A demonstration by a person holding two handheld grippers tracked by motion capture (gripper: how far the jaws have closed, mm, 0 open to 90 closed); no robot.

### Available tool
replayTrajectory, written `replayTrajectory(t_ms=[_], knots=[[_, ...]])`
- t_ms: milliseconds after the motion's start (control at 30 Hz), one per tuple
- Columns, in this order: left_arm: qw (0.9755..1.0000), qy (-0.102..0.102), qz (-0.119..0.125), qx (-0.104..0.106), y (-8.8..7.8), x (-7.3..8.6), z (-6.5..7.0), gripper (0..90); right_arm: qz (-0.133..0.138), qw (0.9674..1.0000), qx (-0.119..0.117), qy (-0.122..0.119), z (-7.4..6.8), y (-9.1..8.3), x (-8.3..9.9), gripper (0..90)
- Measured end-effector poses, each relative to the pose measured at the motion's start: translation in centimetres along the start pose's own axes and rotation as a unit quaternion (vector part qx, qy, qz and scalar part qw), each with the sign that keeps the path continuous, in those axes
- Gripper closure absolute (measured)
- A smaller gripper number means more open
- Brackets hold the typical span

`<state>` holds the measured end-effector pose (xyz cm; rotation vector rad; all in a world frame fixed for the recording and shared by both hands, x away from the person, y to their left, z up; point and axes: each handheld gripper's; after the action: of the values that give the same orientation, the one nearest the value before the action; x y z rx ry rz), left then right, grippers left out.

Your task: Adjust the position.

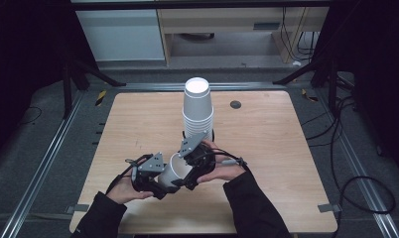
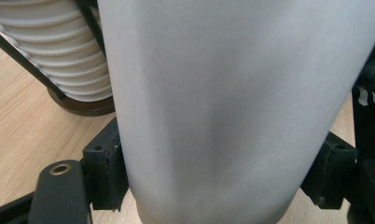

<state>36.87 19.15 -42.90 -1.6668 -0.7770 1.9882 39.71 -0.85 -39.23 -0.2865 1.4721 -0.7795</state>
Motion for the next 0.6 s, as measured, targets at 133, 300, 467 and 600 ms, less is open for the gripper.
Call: replayTrajectory(t_ms=[133, 300, 467, 600], knots=[[1.0000, -0.001, 0.002, -0.001, -0.2, 0.1, -0.1, 22.9, 0.014, 0.9999, -0.002, 0.009, 0.2, -0.9, 0.0, 3.4], [0.9999, -0.008, 0.007, -0.006, -0.4, 0.2, -0.3, 22.8, 0.038, 0.9991, 0.005, 0.020, 0.6, -2.4, 0.4, 3.6], [0.9997, -0.012, 0.020, -0.008, -0.8, 0.3, -0.4, 22.8, 0.048, 0.9983, 0.016, 0.030, 0.9, -3.3, 0.9, 3.8], [0.9990, -0.015, 0.039, -0.014, -1.2, 0.3, -0.5, 22.7, 0.067, 0.9964, 0.024, 0.047, 1.1, -4.3, 1.9, 3.9]])
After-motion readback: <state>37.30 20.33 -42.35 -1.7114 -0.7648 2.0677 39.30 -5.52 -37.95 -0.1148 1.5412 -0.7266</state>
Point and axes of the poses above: each handheld gripper's, and its own axes: y roughly forward along the jaws, x roughly out of its underside, z roughly to its right, and after that the axes turned 12 degrees about x, right-handed
